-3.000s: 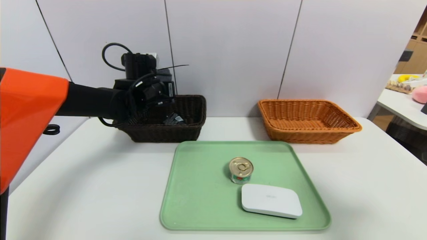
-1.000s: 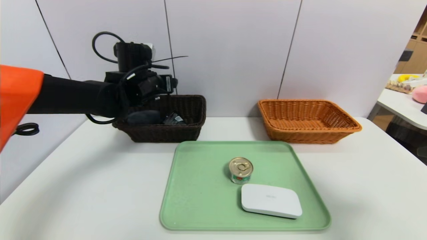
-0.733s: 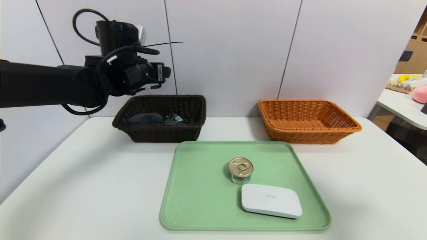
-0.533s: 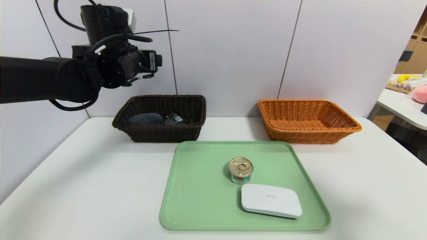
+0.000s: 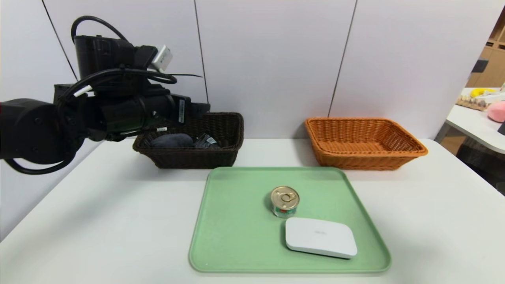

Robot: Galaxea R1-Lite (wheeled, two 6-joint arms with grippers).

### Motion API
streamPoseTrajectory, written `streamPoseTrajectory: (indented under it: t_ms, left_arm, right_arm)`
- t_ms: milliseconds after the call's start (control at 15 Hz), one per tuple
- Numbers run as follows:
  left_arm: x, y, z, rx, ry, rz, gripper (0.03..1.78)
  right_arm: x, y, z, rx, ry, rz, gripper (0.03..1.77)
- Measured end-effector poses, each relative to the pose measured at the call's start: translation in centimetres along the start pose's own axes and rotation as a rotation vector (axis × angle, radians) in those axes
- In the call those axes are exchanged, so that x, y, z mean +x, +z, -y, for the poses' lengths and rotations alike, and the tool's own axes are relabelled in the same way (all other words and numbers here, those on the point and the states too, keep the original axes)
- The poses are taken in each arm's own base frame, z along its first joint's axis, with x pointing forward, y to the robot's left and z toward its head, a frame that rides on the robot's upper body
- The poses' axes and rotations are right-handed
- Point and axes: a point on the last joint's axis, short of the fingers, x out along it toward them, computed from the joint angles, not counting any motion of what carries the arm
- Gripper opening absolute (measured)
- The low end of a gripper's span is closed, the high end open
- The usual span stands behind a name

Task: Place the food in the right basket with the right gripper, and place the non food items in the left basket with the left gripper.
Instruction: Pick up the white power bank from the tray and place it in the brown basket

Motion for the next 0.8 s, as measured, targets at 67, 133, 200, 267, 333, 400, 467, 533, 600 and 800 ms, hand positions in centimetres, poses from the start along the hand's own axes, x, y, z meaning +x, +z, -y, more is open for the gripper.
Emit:
streamPoseTrajectory:
  t_ms: [67, 133, 200, 267, 333, 400, 467, 533, 600, 800]
  left_arm:
    - [-0.8, -0.6, 0.5, -0.006, -0.075, -0.016, 1.67]
    - [-1.6, -1.1, 0.9, -0.009, -0.145, -0.030, 1.67]
    - [-2.2, -1.7, 1.2, -0.012, -0.201, -0.044, 1.68]
    - [-2.8, -2.5, 1.6, -0.016, -0.272, -0.065, 1.68]
    - [-3.2, -3.1, 2.0, -0.019, -0.338, -0.082, 1.68]
    - [-3.5, -3.6, 2.4, -0.018, -0.389, -0.088, 1.69]
    - [-3.7, -4.0, 2.6, -0.014, -0.416, -0.084, 1.69]
    - [-3.8, -4.4, 2.9, -0.007, -0.429, -0.071, 1.69]
    - [-3.8, -5.0, 3.3, 0.005, -0.442, -0.061, 1.69]
    - [-3.1, -7.4, 4.5, 0.070, -0.484, -0.039, 1.69]
  right_arm:
    - [0.0, -0.1, 0.0, 0.000, 0.000, 0.000, 1.70]
    - [-0.1, -0.1, 0.0, -0.001, 0.000, 0.000, 1.70]
    - [-0.1, -0.2, 0.0, -0.001, 0.001, 0.001, 1.70]
    - [-0.1, -0.2, 0.0, -0.001, 0.001, 0.002, 1.70]
    - [-0.2, -0.2, 0.0, -0.001, 0.001, 0.005, 1.70]
    - [-0.2, -0.3, 0.0, -0.001, 0.001, 0.004, 1.70]
    - [-0.3, -0.4, 0.0, -0.001, 0.000, 0.004, 1.70]
    - [-0.3, -0.5, 0.0, -0.001, -0.001, 0.003, 1.70]
    - [-0.3, -0.6, 0.0, -0.001, -0.001, 0.004, 1.70]
    - [-0.4, -0.7, 0.1, 0.000, -0.001, 0.006, 1.70]
